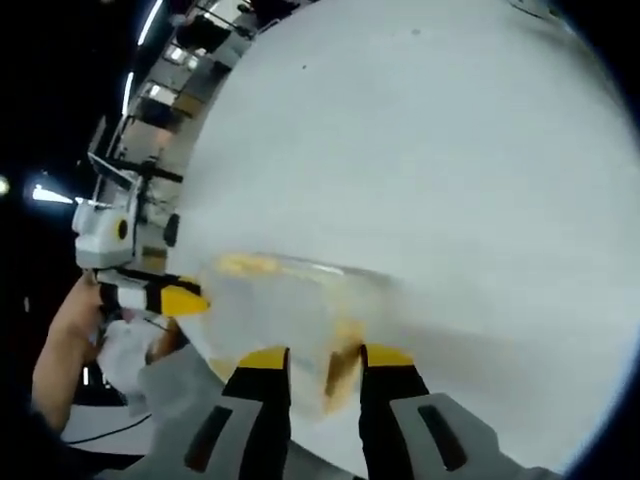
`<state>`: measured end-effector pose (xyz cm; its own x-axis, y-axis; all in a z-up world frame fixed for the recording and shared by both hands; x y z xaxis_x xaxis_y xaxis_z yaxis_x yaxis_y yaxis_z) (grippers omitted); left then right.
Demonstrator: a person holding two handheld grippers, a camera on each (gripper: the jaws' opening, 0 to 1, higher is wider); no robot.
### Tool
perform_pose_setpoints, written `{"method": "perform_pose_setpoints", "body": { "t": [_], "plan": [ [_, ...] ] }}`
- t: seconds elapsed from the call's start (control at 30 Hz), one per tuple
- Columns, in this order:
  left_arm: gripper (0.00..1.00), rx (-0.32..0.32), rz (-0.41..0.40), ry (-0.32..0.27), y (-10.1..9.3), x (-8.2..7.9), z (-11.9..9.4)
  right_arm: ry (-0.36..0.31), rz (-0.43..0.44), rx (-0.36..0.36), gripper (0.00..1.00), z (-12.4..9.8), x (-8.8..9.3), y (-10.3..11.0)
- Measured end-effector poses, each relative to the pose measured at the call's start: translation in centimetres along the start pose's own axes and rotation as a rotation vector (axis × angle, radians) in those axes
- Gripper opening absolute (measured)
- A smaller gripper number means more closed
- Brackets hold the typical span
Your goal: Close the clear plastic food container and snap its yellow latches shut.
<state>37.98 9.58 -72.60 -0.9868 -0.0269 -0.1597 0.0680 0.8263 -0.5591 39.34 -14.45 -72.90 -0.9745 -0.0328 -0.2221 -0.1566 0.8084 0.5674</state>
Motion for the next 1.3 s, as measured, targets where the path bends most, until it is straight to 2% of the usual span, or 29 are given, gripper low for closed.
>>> {"method": "perform_pose_setpoints", "body": {
  "t": [0.07, 0.13, 0.17, 0.2, 0.27, 0.3, 0.33, 0.73, 1.3],
  "plan": [
    [0.18, -0.002, 0.001, -0.001, 0.1, -0.2, 0.1, -0.010, 0.032, -0.013, 0.22, -0.1, 0.2, -0.2],
    [0.18, -0.003, -0.011, -0.009, 0.3, -0.4, 0.3, -0.063, 0.106, -0.033, 0.21, -0.1, 0.2, -0.5],
    [0.18, 0.001, -0.018, -0.017, 0.4, -0.5, 0.3, -0.061, 0.120, -0.055, 0.21, -0.1, 0.4, -0.6],
    [0.18, 0.003, -0.026, -0.020, 0.4, -0.5, 0.3, -0.087, 0.153, -0.063, 0.19, -0.1, 0.5, -0.6],
    [0.19, 0.010, -0.043, -0.033, 0.1, -0.3, 0.2, -0.108, 0.126, -0.052, 0.19, -0.2, 0.5, -0.7],
    [0.19, 0.013, -0.044, -0.034, 0.2, -0.4, 0.2, -0.108, 0.062, -0.033, 0.19, -0.2, 0.3, -0.6],
    [0.20, 0.013, -0.041, -0.032, 0.1, -0.6, 0.2, -0.101, 0.040, -0.027, 0.20, -0.2, 0.2, -0.5],
    [0.21, 0.016, -0.021, -0.038, 0.0, 0.1, -0.7, -0.067, 0.044, -0.024, 0.23, 0.0, 0.4, -0.2],
    [0.24, 0.020, -0.015, -0.045, 0.2, 0.8, -1.3, -0.078, 0.063, -0.036, 0.26, 0.1, 1.0, -0.2]
  ]
}}
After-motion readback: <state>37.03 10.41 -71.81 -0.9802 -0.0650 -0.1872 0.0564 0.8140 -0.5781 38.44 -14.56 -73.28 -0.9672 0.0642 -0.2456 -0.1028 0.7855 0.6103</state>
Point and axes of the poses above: the point that each gripper's makers call its tool centre point, and the gripper's own axes: z roughly forward along the fingers, y roughly to its left, x roughly out of its underside, the point moved 9 cm from there along -z, roughly backward along the fingers, and after that the axes turned 6 degrees about -y, right-handed, at the moved point
